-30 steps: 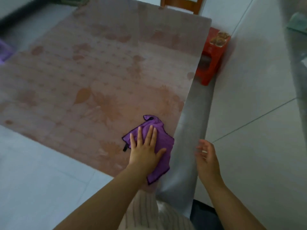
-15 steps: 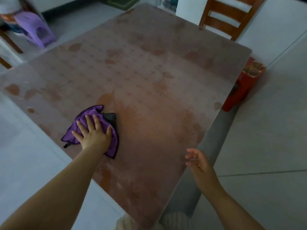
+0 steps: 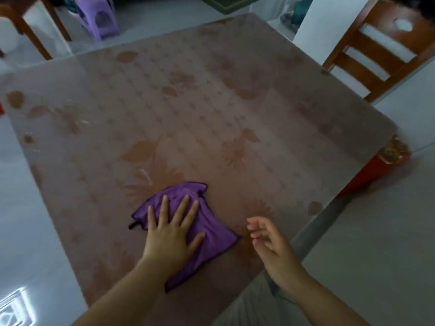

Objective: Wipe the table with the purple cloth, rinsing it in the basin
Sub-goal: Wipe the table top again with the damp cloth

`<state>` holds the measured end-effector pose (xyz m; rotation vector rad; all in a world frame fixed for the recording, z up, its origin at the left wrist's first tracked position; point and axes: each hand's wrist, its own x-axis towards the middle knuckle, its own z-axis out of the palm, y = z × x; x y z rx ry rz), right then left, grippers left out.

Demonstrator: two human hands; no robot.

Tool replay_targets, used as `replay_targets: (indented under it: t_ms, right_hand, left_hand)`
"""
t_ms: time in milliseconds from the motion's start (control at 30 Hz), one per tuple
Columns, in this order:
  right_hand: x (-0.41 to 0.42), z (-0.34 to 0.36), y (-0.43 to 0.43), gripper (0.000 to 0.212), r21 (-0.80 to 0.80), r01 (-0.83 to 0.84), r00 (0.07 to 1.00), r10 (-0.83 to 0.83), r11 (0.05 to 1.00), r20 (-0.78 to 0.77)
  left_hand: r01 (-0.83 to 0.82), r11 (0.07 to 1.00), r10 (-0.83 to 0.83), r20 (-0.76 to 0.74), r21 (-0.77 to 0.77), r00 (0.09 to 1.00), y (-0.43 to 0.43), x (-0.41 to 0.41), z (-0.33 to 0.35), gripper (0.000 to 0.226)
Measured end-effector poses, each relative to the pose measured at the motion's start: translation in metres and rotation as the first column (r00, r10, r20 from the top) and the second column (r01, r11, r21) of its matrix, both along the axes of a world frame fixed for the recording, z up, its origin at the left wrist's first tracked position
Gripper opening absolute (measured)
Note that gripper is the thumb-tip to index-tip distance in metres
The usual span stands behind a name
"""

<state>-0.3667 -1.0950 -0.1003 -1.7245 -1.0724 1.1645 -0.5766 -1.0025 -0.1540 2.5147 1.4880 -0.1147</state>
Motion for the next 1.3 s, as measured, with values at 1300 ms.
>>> replay_targets:
  t_ms: [1300]
  right_hand:
    - [0.052,-0.045,0.054,0.037,0.047,-0.921,0.318,0.678,0.387,0.663]
  left_hand:
    - [-0.414,0.899,0.432,0.128,-0.145,0.893,0.0,0.074,0.054,0.052]
